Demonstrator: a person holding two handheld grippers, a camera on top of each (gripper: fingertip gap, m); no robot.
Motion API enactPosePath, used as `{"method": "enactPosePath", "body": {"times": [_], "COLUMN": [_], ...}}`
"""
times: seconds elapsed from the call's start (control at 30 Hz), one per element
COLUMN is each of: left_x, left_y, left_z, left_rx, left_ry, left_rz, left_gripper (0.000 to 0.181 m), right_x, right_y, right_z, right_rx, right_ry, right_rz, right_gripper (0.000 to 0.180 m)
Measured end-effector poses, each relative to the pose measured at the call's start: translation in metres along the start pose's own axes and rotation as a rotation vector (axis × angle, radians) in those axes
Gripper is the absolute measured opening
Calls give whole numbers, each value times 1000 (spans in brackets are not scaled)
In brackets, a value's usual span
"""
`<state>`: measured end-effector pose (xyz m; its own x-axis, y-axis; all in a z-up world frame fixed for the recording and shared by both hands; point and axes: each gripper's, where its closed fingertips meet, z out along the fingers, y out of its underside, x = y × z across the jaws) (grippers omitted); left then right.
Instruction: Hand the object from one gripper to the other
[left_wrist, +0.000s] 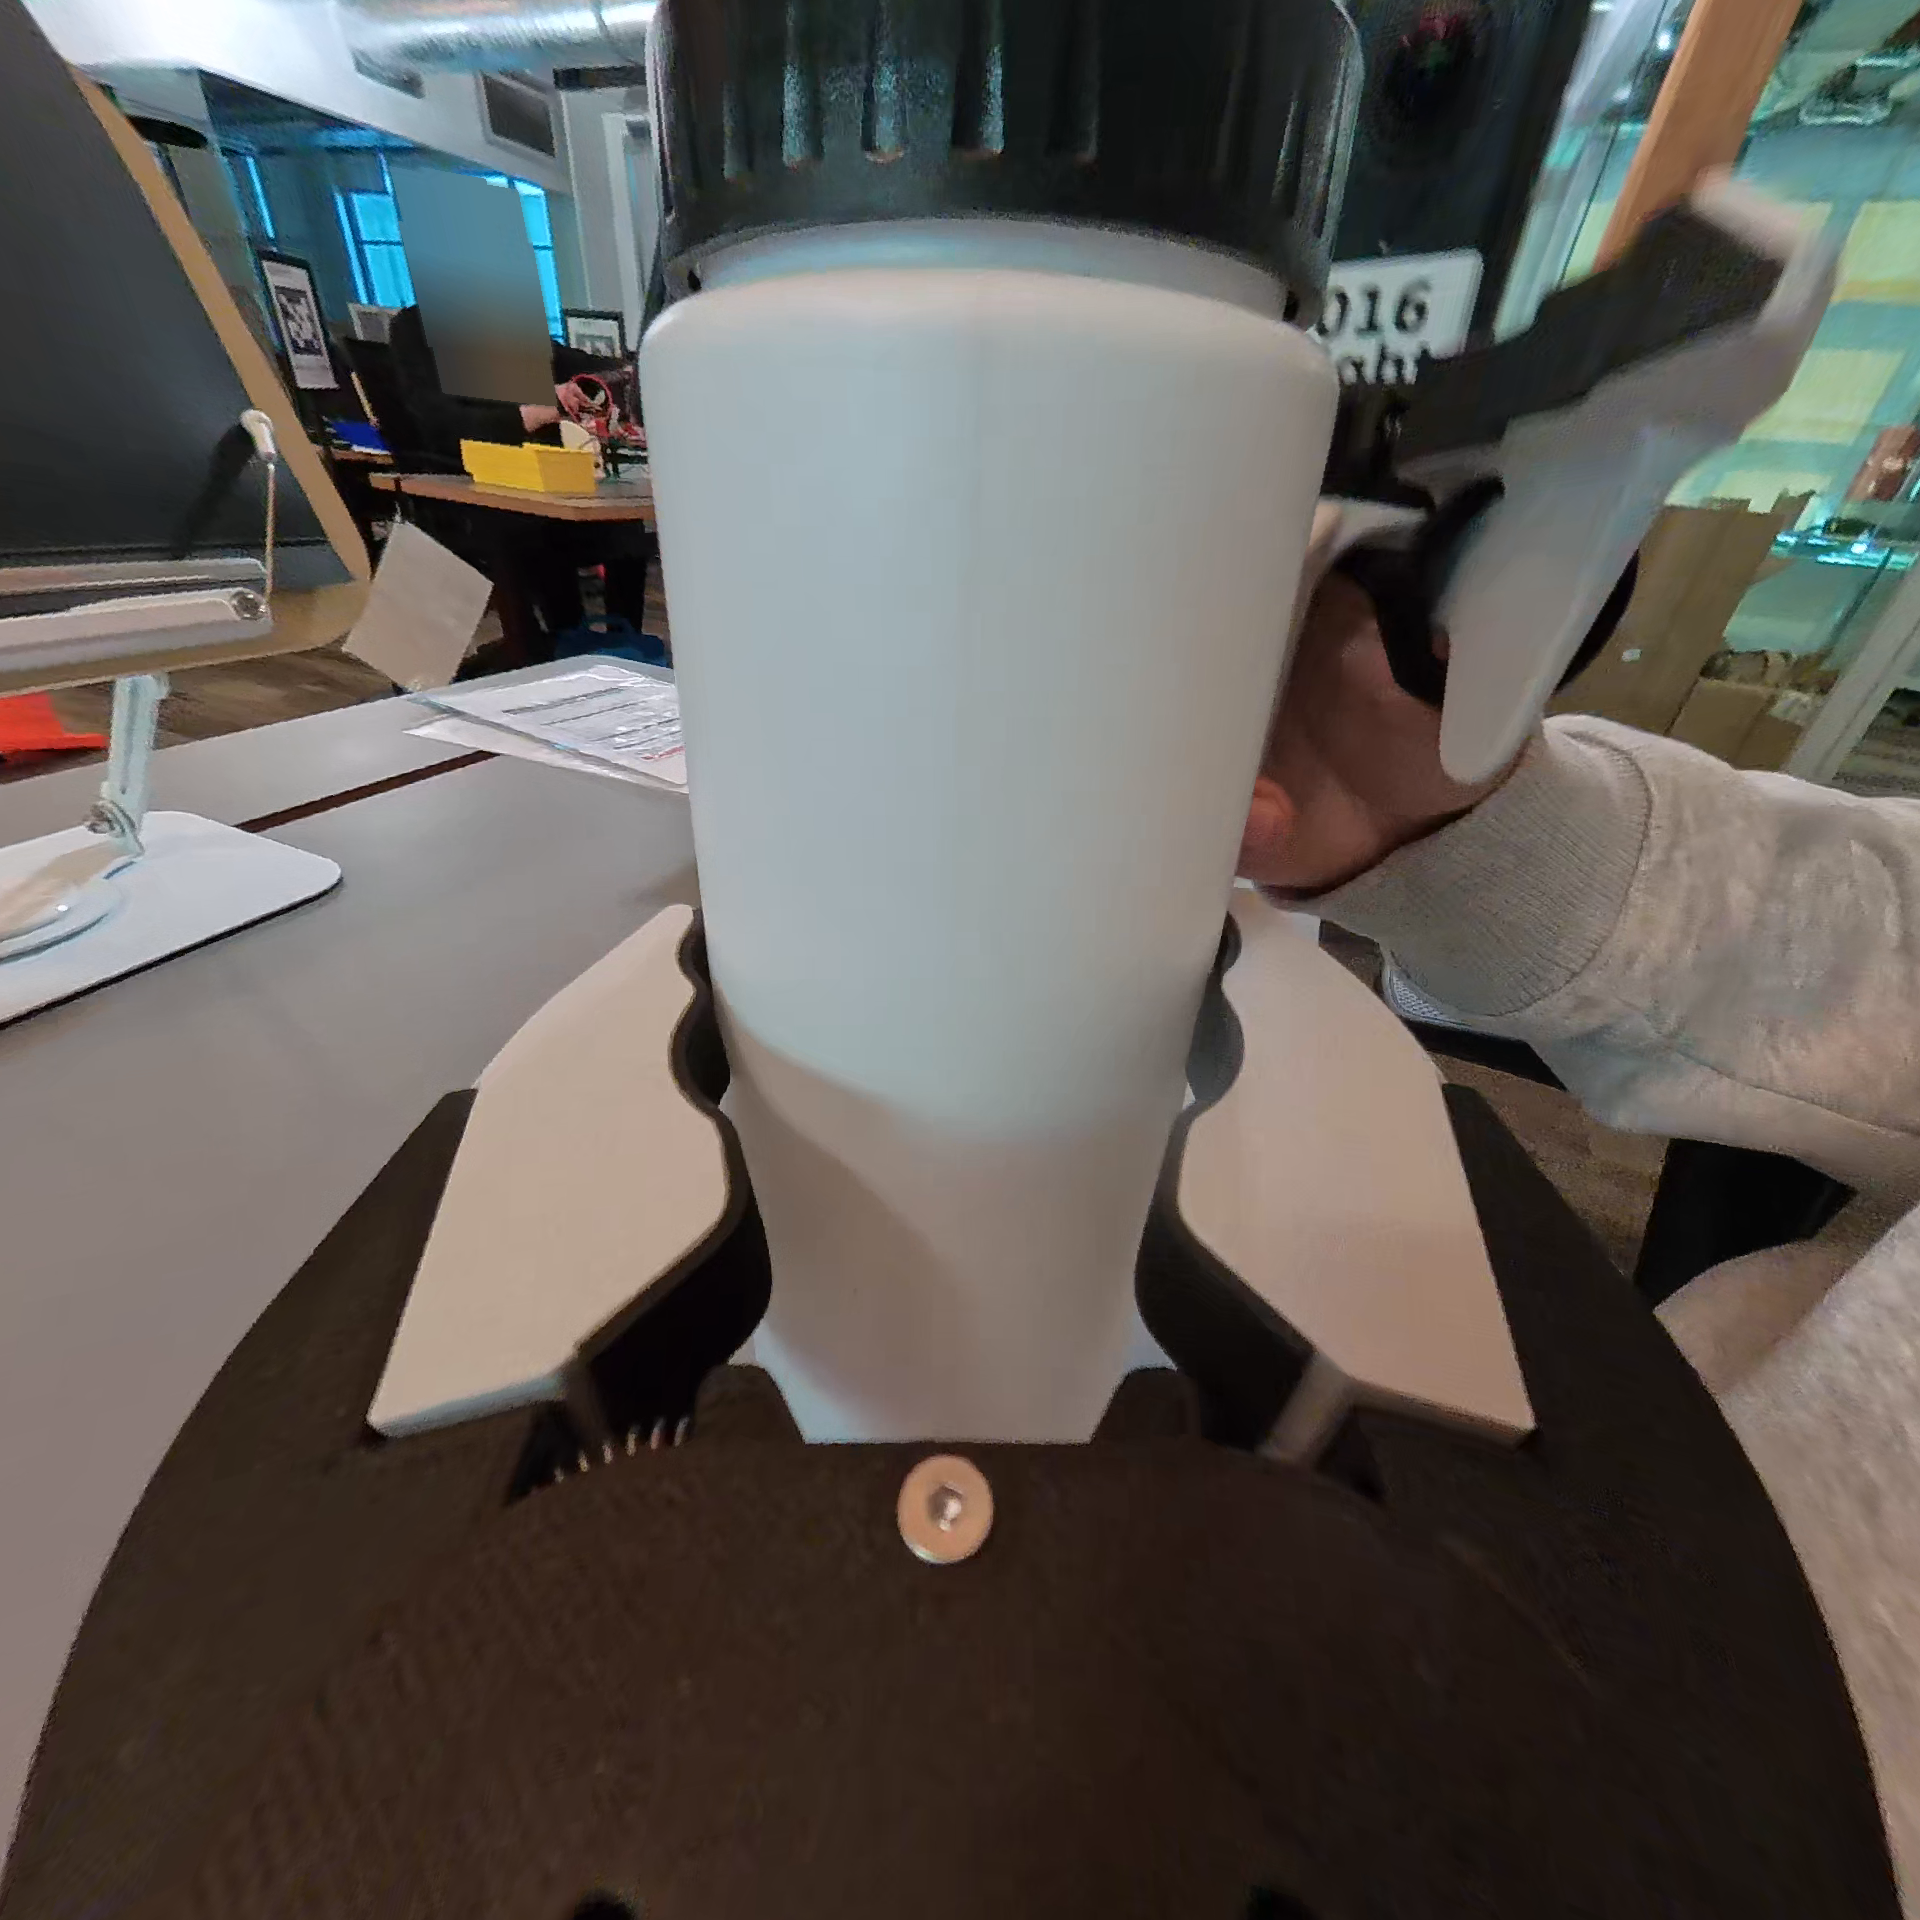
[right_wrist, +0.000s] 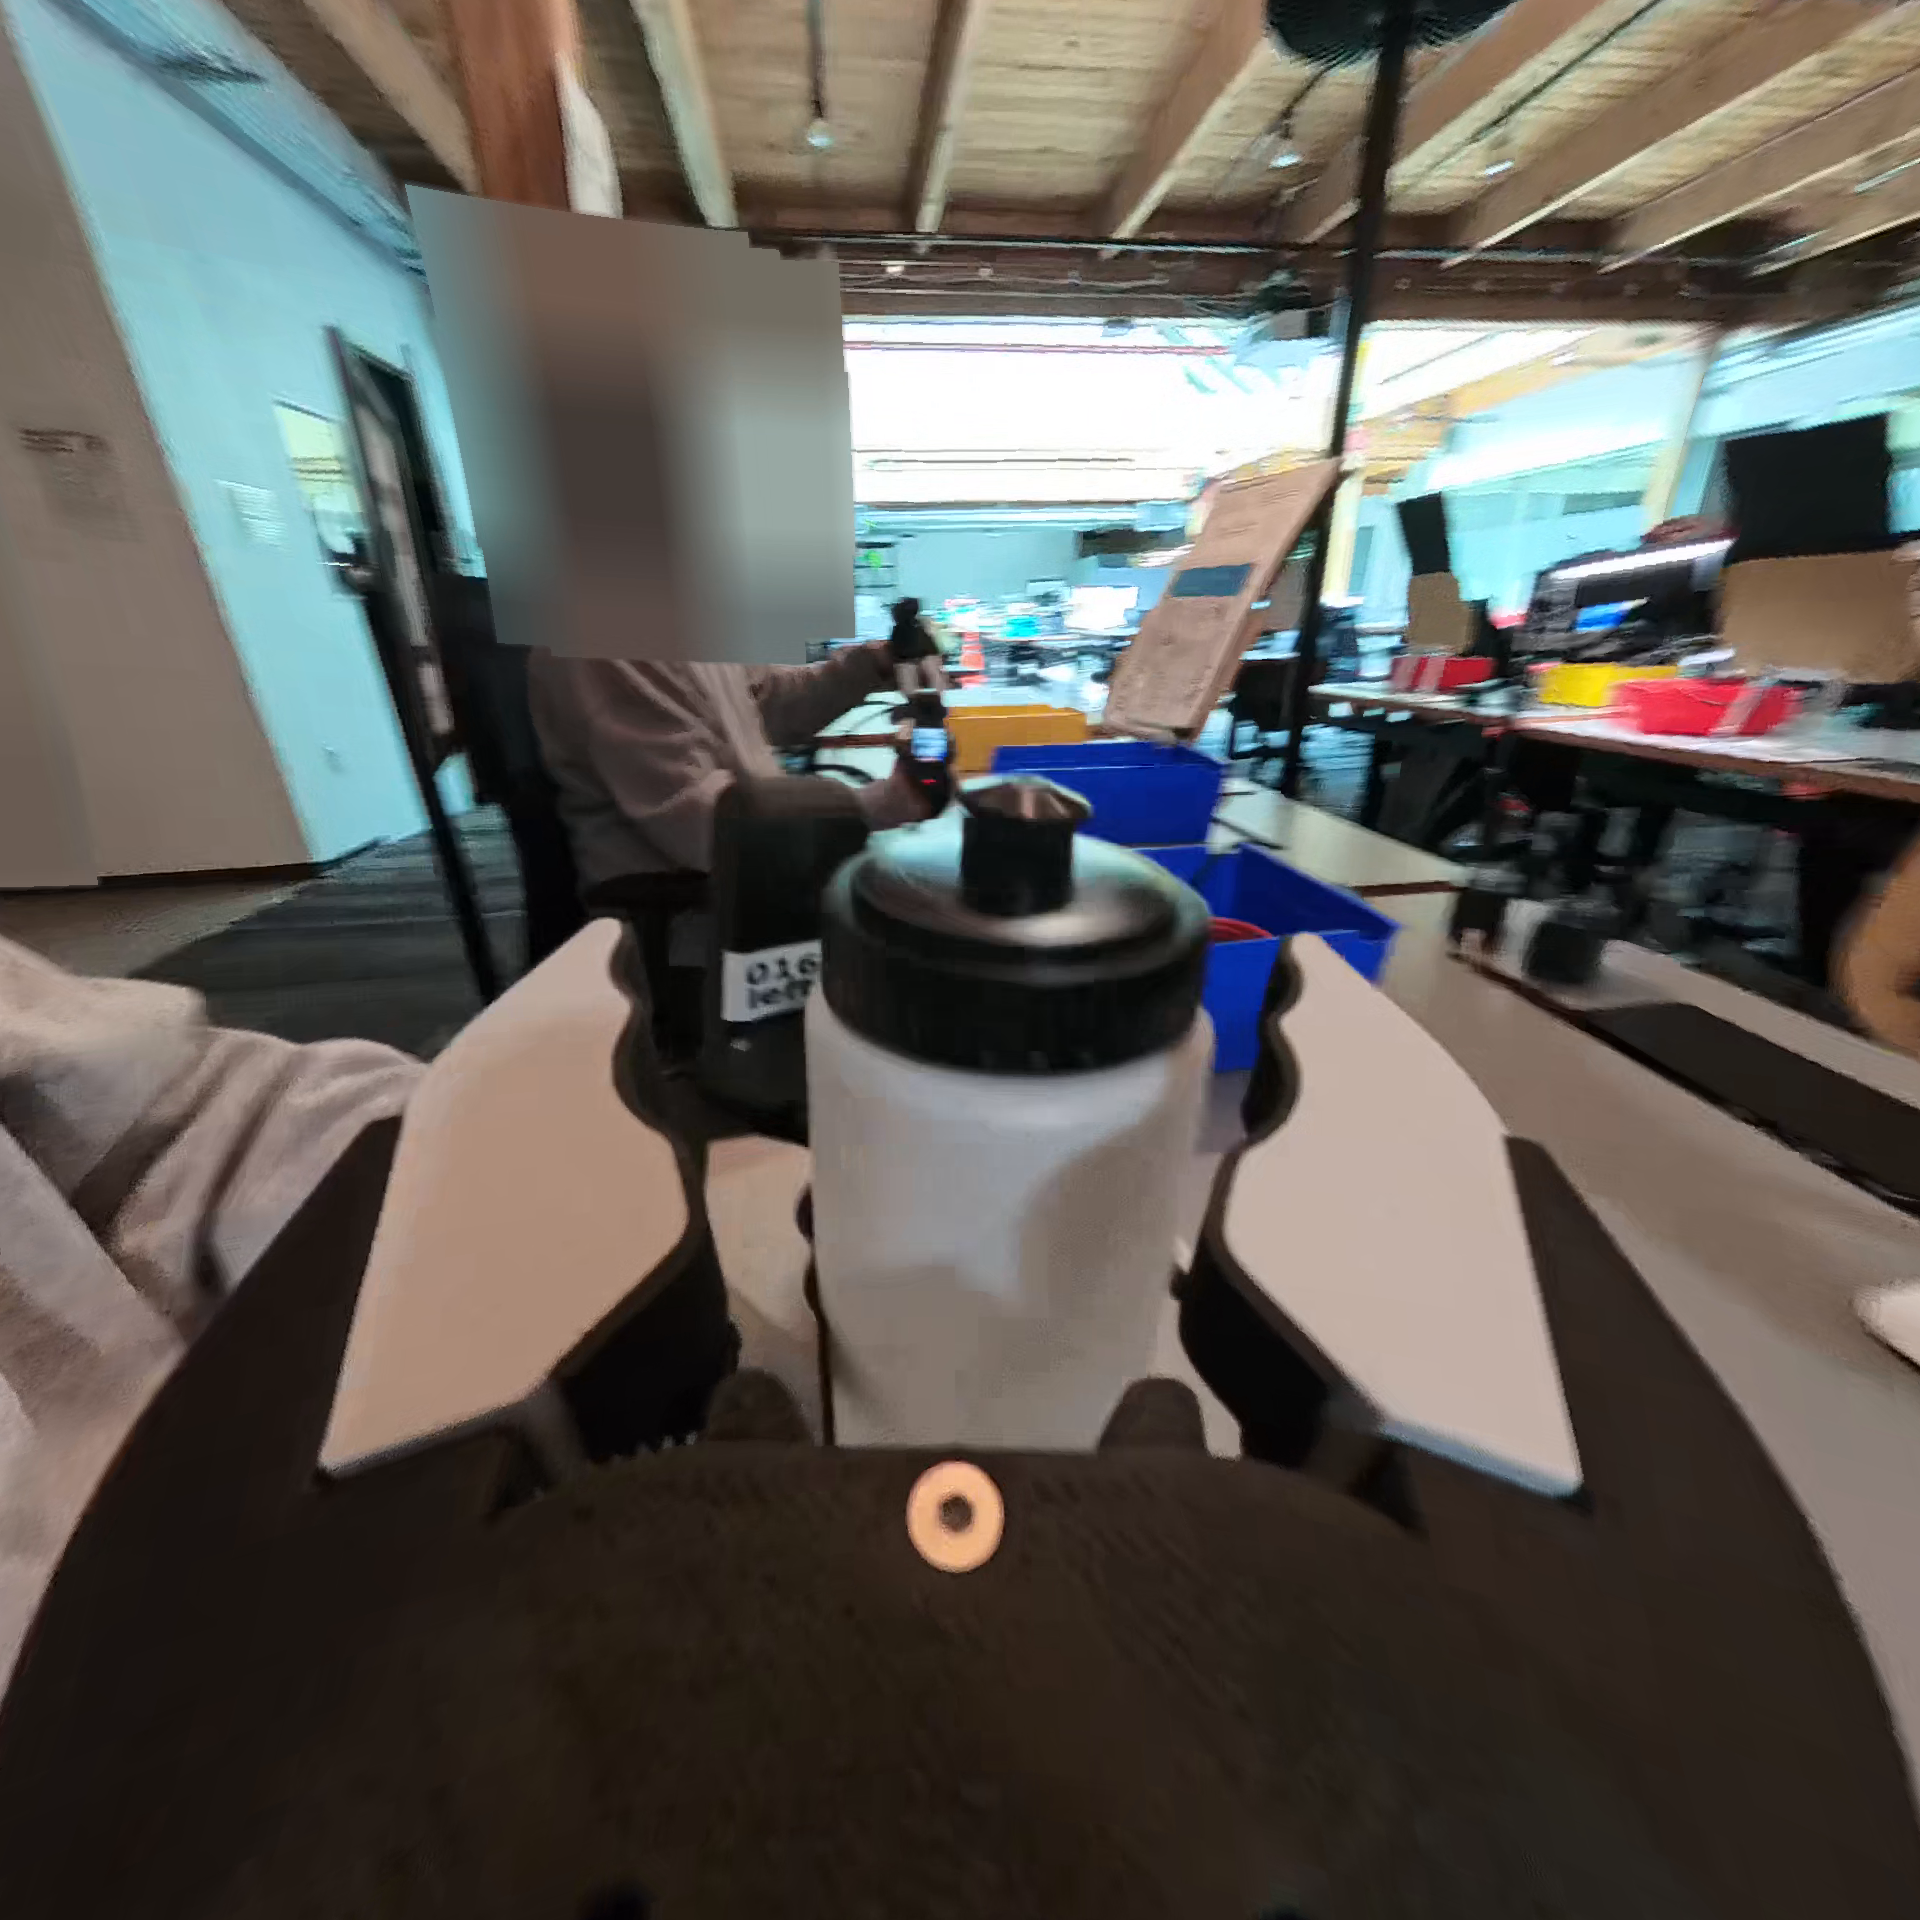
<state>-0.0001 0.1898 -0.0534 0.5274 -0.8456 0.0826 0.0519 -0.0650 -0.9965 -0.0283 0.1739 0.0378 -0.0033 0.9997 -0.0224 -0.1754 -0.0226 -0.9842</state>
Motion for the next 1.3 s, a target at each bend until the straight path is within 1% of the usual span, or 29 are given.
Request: {"method": "enactPosePath", "body": {"times": [0.07, 0.1, 0.3, 0.33, 0.6, 0.7, 0.93, 1.1, 1.13, 1.23, 1.3], "left_x": [4, 5, 10, 11, 18, 19, 19, 20, 20, 15, 11], "left_y": [0, 1, 13, 16, 18, 18, 19, 15, 12, 7, 6], "left_z": [2, 3, 7, 8, 11, 12, 11, 10, 9, 8, 6], "left_rx": [-5, -12, -68, -77, -83, -84, -86, -42, -23, 8, 25], "left_ry": [8, 10, 27, 32, 52, 56, 58, 60, 57, 40, 40], "left_rz": [11, 19, 40, 42, 28, 16, 18, 8, 8, -22, -46], "left_gripper": [90, 90, 90, 90, 90, 90, 90, 90, 92, 116, 125], "right_x": [-8, -9, 0, 1, -1, 1, 1, 1, 2, 5, 7], "right_y": [1, 2, 5, 6, 7, 12, 16, 12, 11, 9, 3], "right_z": [15, 19, 9, 6, 1, 0, 0, -1, -1, -4, -8], "right_rx": [-34, -47, -15, -20, -35, -56, -75, -67, -67, -76, -68], "right_ry": [-80, -87, -34, -30, -27, -19, -4, 20, 29, 52, 64], "right_rz": [48, 57, 36, 34, -5, -24, -31, -39, -49, -74, -76], "right_gripper": [111, 108, 87, 80, 78, 82, 79, 78, 78, 78, 78]}}
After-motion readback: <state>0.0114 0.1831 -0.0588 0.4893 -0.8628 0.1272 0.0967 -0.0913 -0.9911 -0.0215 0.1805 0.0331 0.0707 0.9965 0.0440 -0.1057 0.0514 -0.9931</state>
